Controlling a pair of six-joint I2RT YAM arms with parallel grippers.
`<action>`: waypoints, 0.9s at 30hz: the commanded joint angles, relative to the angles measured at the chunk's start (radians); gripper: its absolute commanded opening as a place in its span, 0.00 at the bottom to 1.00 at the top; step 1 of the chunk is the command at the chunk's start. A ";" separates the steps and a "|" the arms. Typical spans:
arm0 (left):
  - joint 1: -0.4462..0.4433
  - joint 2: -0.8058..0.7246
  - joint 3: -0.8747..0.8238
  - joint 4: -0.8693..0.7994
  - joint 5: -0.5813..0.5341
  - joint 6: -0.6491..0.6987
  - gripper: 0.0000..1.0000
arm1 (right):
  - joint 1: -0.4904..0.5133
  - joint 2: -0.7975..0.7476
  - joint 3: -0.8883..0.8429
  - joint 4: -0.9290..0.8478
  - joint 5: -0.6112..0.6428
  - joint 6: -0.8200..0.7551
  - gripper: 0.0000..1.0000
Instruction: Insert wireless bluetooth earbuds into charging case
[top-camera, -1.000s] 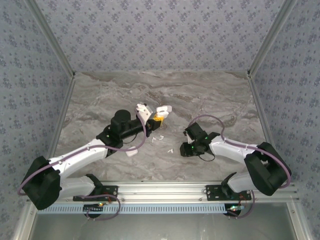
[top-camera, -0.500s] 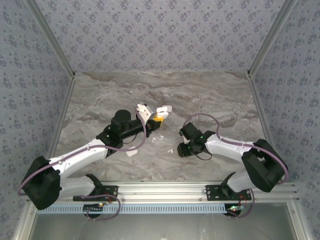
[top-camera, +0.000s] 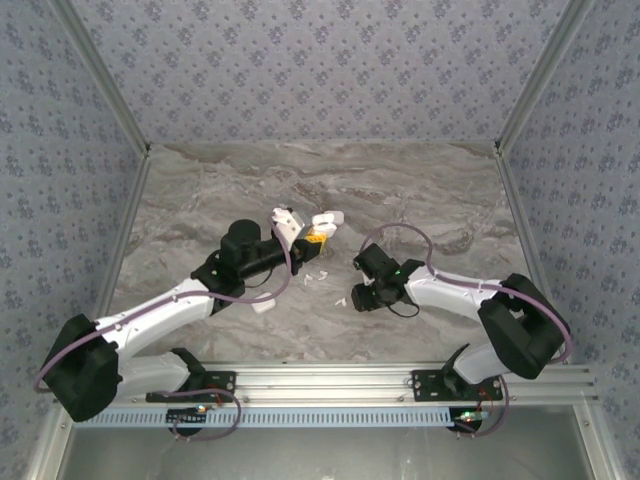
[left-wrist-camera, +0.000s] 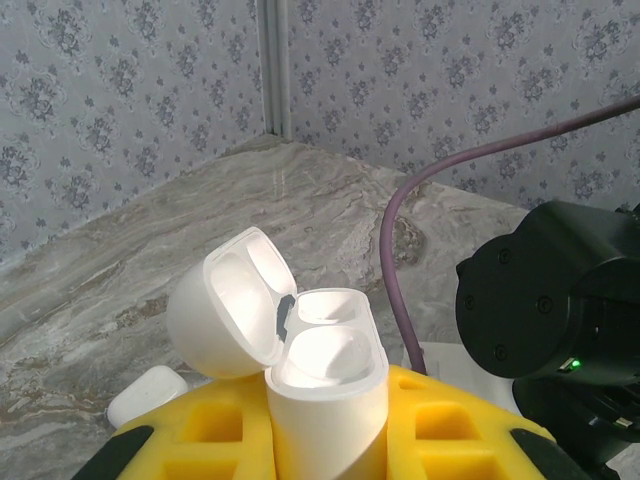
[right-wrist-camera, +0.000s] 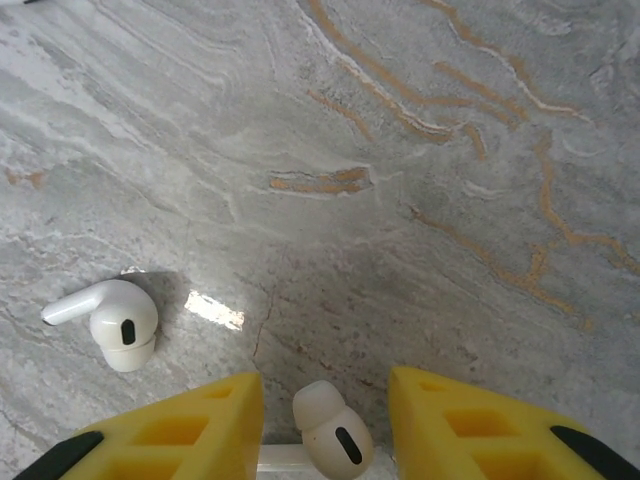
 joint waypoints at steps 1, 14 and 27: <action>-0.006 -0.024 0.002 0.005 -0.005 0.009 0.00 | 0.011 0.011 0.023 -0.033 0.022 -0.008 0.39; -0.006 -0.022 0.006 0.006 -0.008 0.010 0.00 | 0.027 0.028 0.017 -0.056 0.035 -0.011 0.28; -0.006 -0.014 0.007 0.021 0.007 -0.009 0.00 | 0.010 -0.153 0.027 -0.083 0.088 -0.133 0.24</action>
